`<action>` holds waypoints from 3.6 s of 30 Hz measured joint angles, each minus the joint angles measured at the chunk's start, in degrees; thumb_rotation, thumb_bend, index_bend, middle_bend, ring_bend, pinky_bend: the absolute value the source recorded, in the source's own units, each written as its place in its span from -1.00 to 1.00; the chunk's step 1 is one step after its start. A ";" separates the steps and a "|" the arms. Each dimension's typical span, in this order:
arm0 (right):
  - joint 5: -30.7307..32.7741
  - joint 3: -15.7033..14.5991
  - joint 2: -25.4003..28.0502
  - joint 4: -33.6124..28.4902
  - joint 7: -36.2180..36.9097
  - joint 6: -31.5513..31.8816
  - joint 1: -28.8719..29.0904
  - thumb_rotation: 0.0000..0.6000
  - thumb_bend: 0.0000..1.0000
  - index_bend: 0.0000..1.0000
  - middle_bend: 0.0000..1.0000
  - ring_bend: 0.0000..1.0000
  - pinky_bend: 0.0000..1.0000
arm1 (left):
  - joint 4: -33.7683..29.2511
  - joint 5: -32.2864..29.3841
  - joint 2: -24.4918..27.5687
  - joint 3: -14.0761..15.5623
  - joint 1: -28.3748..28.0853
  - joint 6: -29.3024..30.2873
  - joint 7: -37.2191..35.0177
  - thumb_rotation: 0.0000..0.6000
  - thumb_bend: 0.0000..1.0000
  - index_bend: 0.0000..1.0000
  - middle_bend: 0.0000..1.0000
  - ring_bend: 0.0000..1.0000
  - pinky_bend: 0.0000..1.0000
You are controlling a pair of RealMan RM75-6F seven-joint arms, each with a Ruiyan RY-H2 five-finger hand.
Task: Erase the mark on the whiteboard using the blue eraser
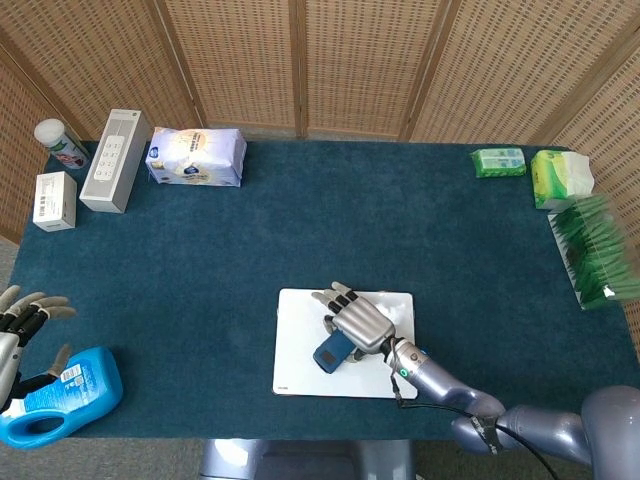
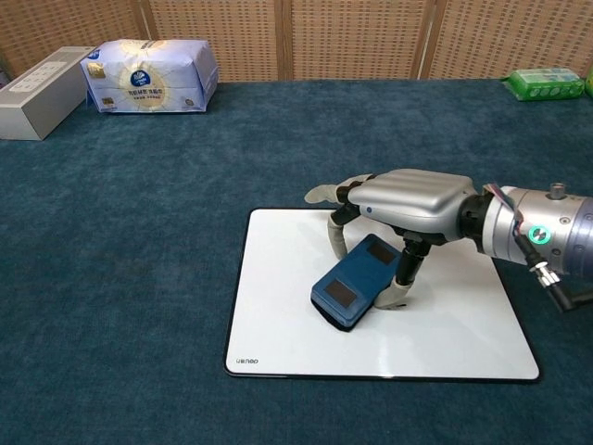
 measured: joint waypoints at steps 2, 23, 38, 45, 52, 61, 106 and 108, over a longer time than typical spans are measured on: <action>0.12 -0.32 0.78 -0.69 -0.54 0.14 -0.25 1.00 -1.00 0.60 -0.98 -1.00 -1.00 | -0.10 0.11 -0.21 -0.08 -0.27 -0.36 0.20 1.00 -0.01 -0.38 -0.45 -0.63 -0.99; 3.40 -1.96 5.62 -5.95 -4.82 -0.72 -1.58 1.00 -1.00 0.59 -0.98 -1.00 -1.00 | 0.20 0.21 -0.95 -0.07 -0.73 -0.93 0.30 1.00 -0.01 -0.40 -0.45 -0.63 -0.99; 4.78 1.09 1.27 -1.49 -3.43 -5.12 3.21 1.00 -1.00 0.59 -0.96 -1.00 -1.00 | 1.16 -0.51 -0.34 0.17 0.25 0.07 -1.04 1.00 -0.01 -0.41 -0.45 -0.63 -0.99; 4.90 1.21 1.48 -1.04 -2.71 -4.83 3.49 1.00 -1.00 0.59 -0.95 -1.00 -1.00 | 1.14 -0.58 -0.66 0.00 -0.11 -0.41 -0.89 1.00 -0.01 -0.43 -0.45 -0.63 -0.99; 4.49 0.78 1.77 -1.13 -2.26 -4.64 3.58 1.00 -1.00 0.58 -0.95 -1.00 -1.00 | 0.82 -0.48 -0.54 0.03 -0.01 -0.25 -0.60 1.00 -0.01 -0.43 -0.45 -0.63 -0.99; 4.67 0.14 2.85 -2.63 -2.60 -4.37 3.31 1.00 -1.00 0.04 -0.97 -1.00 -1.00 | 0.55 -0.11 -0.34 0.23 0.23 0.00 -0.50 1.00 -0.01 -0.43 -0.45 -0.63 -1.00; 4.56 -1.72 6.93 -6.57 -4.28 -4.29 3.31 1.00 -1.00 -0.32 -0.99 -1.00 -1.00 | 1.19 -0.36 -1.09 0.18 -0.11 -0.64 -0.67 1.00 -0.01 -0.43 -0.45 -0.63 -1.00; 4.65 -1.68 6.91 -6.51 -4.67 -4.37 3.43 1.00 -1.00 -0.31 -0.97 -1.00 -1.00 | 1.29 -0.46 -1.12 0.19 -0.07 -0.65 -0.76 1.00 -0.01 -0.43 -0.45 -0.63 -1.00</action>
